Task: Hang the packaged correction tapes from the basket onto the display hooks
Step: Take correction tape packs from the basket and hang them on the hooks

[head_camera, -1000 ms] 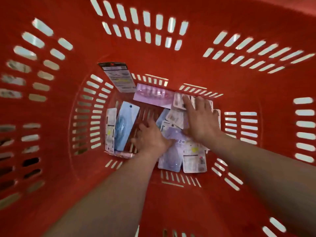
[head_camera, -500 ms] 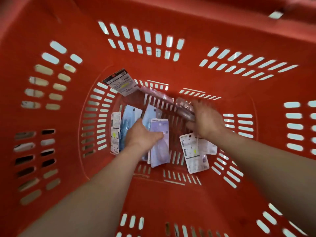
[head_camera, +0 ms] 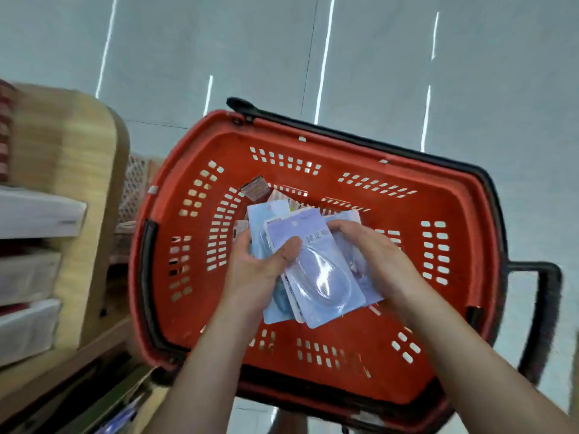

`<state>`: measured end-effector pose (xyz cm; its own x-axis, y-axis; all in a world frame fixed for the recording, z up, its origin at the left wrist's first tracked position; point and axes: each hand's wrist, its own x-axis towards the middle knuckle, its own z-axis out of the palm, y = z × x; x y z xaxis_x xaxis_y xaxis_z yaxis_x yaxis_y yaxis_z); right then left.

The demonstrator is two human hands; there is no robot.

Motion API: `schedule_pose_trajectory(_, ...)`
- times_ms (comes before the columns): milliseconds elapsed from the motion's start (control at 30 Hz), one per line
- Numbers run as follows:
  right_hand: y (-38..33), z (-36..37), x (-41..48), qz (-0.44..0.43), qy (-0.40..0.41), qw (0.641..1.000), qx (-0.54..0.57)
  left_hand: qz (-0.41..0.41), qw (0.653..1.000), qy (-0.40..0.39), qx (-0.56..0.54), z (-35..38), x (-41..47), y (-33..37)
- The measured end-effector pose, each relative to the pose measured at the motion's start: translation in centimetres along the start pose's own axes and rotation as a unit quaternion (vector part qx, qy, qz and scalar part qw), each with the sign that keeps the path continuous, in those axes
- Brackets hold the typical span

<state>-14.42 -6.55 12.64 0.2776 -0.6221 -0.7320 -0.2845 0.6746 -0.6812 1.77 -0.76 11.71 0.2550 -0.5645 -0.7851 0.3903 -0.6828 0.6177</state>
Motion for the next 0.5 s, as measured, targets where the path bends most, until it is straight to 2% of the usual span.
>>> schedule_pose_trajectory(100, -3.4, 0.4, -4.6, 0.001, -0.052, 0.999, 0.011, 0.045, 0.998, 0.034, -0.027, 1.1, -4.8, 2.9)
schedule_pose_trajectory(233, -7.9, 0.8, -10.0, -0.020, -0.040, 0.998, 0.054, 0.083, 0.994, 0.074, -0.015, 1.4, -10.9, 6.5)
schedule_pose_trajectory(333, -10.8, 0.3, -13.7, -0.032, -0.049, 0.996, 0.066, 0.090, 0.991, 0.082, -0.060, 1.2, -15.3, 8.6)
schedule_pose_trajectory(500, -14.6, -0.7, -19.9, -0.067, -0.077, 0.992, 0.074, 0.134, 0.964, 0.188, -0.132, 2.1, -23.8, 11.6)
